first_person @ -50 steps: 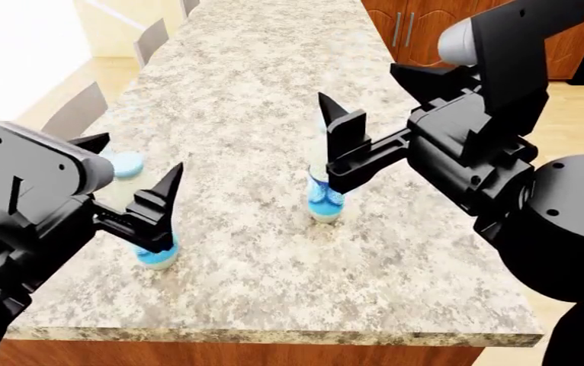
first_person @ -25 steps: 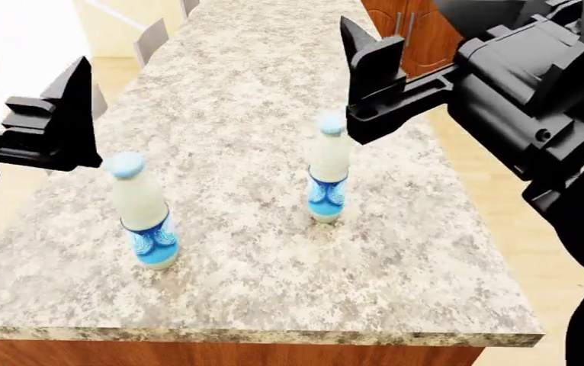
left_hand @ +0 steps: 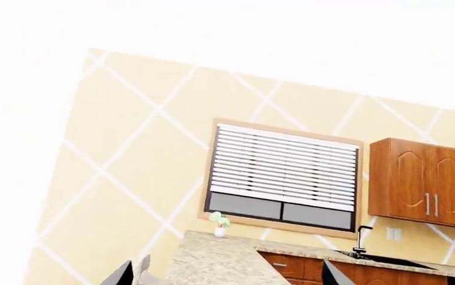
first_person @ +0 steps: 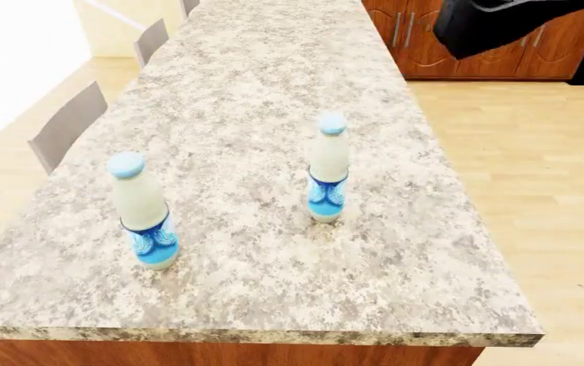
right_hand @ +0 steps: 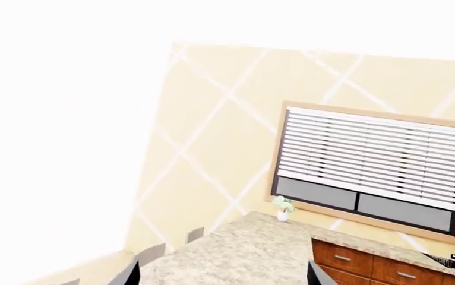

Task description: Move the drinks to the dining counter.

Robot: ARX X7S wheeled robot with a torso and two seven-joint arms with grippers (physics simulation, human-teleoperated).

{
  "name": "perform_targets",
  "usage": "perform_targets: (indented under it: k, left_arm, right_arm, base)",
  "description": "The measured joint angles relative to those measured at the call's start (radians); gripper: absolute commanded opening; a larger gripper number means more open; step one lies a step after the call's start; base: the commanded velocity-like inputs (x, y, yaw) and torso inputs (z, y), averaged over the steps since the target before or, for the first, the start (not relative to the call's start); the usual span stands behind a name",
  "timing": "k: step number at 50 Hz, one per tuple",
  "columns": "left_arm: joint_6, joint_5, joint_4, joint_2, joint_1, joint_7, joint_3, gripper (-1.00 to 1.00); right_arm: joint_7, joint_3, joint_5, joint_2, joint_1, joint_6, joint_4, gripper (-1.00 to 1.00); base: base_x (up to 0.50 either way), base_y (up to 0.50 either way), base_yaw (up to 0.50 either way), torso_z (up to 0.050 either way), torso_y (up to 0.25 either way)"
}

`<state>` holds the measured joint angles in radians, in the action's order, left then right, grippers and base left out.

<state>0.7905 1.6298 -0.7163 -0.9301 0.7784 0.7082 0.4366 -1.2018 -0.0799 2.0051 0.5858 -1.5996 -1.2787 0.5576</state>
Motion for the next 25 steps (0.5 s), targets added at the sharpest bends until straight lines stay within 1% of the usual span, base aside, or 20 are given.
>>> perform_targets:
  k: [12,25]
  left_arm:
    - [-0.036,0.13,0.006,-0.109,0.113,0.096,0.012,1.0]
    - [-0.085,0.276,0.015,-0.24,0.238,0.176,0.024,1.0]
  right_arm:
    - [-0.131,-0.068,0.157,0.078,-0.175,0.074,0.007,1.0]
    - [-0.253,-0.177,0.33,0.138,-0.421,0.163,0.013,1.0]
  base:
    - [0.0,0.0,0.0,0.0,0.0]
    - [0.0,0.0,0.0,0.0,0.0]
